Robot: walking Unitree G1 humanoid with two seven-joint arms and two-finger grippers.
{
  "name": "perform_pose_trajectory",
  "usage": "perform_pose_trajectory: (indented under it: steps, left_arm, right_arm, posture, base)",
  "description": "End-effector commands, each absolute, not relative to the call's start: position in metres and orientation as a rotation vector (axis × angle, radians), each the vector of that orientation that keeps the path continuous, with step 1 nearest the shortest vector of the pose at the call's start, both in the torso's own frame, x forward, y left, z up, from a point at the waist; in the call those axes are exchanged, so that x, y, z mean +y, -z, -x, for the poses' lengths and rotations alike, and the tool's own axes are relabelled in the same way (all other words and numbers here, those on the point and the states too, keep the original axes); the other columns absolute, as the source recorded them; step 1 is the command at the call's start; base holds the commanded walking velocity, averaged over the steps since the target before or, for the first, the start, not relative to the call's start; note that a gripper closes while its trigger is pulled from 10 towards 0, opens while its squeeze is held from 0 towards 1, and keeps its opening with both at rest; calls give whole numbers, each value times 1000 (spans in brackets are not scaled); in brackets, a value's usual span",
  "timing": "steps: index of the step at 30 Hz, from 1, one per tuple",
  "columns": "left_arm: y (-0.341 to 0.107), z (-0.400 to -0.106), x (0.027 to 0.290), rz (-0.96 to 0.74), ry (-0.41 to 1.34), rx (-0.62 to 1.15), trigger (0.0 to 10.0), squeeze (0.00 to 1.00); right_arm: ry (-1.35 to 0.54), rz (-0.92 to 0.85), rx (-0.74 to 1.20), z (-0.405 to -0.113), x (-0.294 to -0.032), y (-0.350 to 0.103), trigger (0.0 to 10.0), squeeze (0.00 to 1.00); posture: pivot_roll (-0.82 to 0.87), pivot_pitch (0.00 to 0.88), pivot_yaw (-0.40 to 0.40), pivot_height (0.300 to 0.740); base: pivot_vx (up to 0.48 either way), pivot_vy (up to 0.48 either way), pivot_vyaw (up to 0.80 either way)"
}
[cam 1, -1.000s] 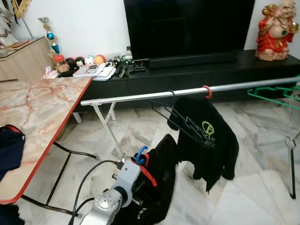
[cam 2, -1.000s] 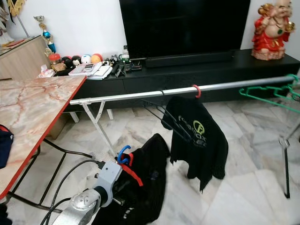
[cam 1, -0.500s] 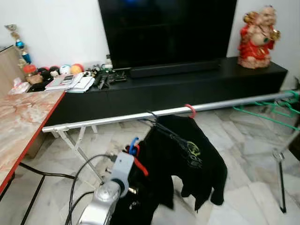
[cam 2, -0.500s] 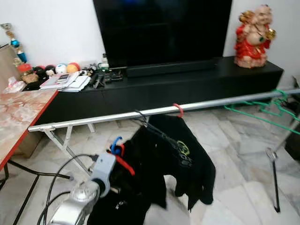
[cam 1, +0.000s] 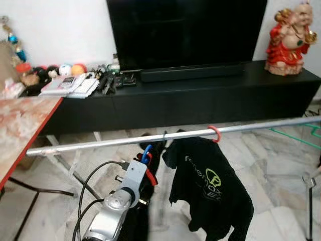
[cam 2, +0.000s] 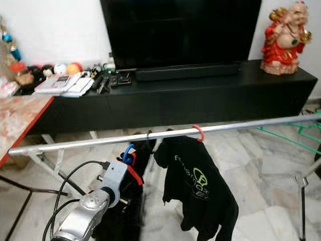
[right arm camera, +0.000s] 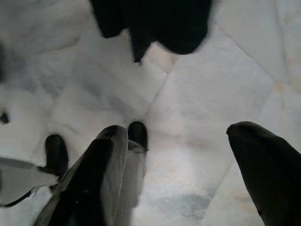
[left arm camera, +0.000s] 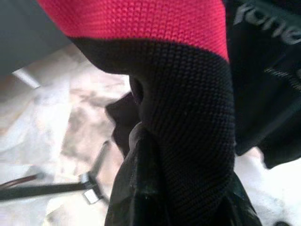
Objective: Hang hanger
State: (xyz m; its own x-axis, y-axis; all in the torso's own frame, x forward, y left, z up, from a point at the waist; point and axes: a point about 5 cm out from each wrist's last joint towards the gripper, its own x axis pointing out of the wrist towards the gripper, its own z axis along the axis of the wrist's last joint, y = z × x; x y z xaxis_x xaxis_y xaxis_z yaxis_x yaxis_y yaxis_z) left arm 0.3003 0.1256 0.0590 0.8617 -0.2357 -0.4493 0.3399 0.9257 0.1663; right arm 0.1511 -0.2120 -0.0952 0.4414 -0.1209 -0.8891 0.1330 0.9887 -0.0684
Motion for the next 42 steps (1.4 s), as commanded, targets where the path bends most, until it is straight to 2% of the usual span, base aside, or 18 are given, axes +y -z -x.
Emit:
perform_pose_trajectory:
  steps: [1,8,14,20,33,42]
  left_arm:
    - [-69,-306,124,-234,324,391,10000,0]
    - [-77,-308,120,-277,393,350,10000,0]
    - [-85,-319,126,-260,318,325,10000,0]
    - [-88,-330,121,-246,281,316,10000,0]
    - [-77,-347,122,-242,174,394,10000,0]
    - [-62,-347,114,-117,127,515,10000,0]
  right_arm:
    - [162,-16,1118,-145,-212,97,10000,0]
    - [164,-15,1113,-146,-213,97,10000,0]
    - [166,-19,1114,-146,-212,97,10000,0]
    - [169,-17,1114,-147,-214,97,10000,0]
    - [176,-16,1120,-147,-214,97,10000,0]
    - [174,-17,1121,-147,-214,96,10000,0]
  posture:
    - [74,0,53,740]
    - [72,0,56,740]
    - [75,0,53,740]
    - [70,0,49,740]
    - [62,0,50,740]
    - [59,0,45,740]
  base:
    - [0,0,0]
    - [0,0,0]
    - [0,0,0]
    - [0,0,0]
    - [0,0,0]
    - [0,0,0]
